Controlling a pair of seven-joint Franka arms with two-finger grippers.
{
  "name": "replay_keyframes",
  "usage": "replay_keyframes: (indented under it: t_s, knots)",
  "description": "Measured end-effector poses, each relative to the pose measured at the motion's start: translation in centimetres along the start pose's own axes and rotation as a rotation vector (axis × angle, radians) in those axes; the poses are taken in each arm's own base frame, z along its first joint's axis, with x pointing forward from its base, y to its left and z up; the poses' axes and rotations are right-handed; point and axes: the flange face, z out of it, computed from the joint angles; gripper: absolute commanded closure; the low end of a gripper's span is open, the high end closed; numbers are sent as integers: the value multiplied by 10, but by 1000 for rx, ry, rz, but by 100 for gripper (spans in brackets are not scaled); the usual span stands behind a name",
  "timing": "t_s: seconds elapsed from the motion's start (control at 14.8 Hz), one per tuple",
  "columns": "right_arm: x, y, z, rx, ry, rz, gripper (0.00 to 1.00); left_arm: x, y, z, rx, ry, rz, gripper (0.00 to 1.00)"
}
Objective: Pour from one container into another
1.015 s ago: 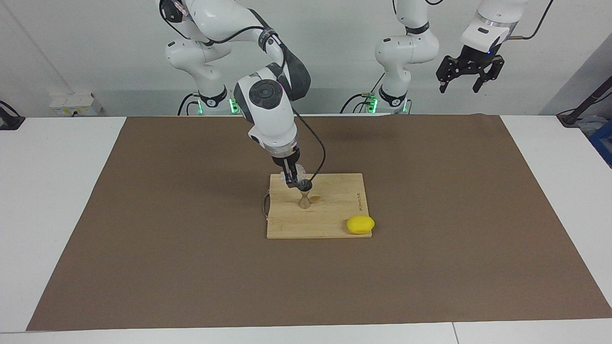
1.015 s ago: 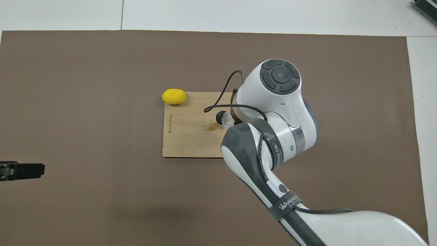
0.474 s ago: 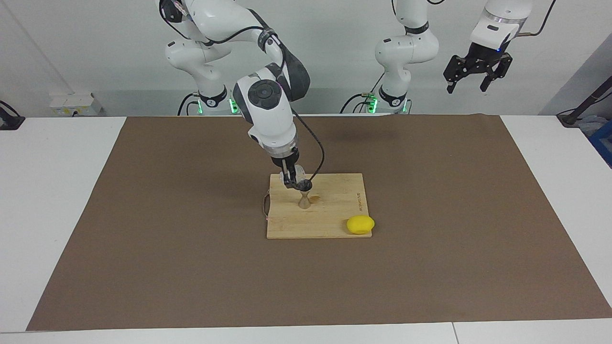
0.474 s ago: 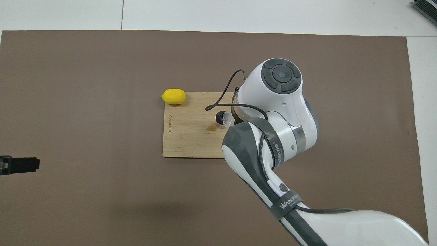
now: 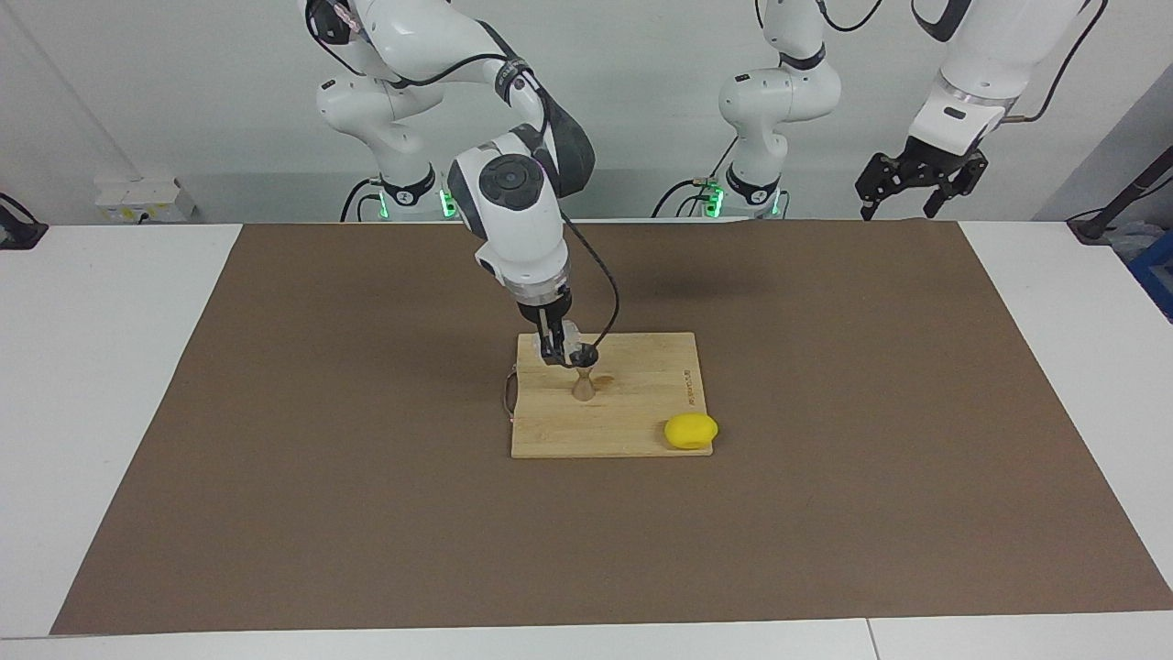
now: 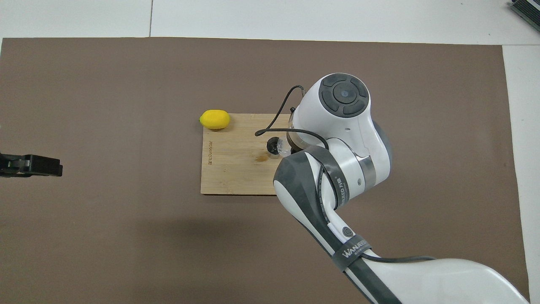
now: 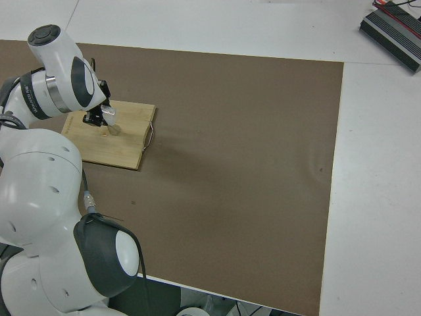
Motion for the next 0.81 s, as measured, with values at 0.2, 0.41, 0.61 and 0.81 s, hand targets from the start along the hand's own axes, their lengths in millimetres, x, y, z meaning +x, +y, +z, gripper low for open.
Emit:
replay_keyframes:
  t_s: [0.2,0.41,0.61,0.81]
  knots:
    - [0,0,0,1,0,0,100,22,-1,23,-7,-15,2,0]
    - [1,-2,-3,4,-6,4,100,24,-1,26,-8,-25,-4,0]
    - [0,-4,-9,3,-44,23,100,24,2,25,-8,-25,-12,0]
    - [-1,-5,-12,-15,-100,38,100,24,1,26,-12,-21,-12,0]
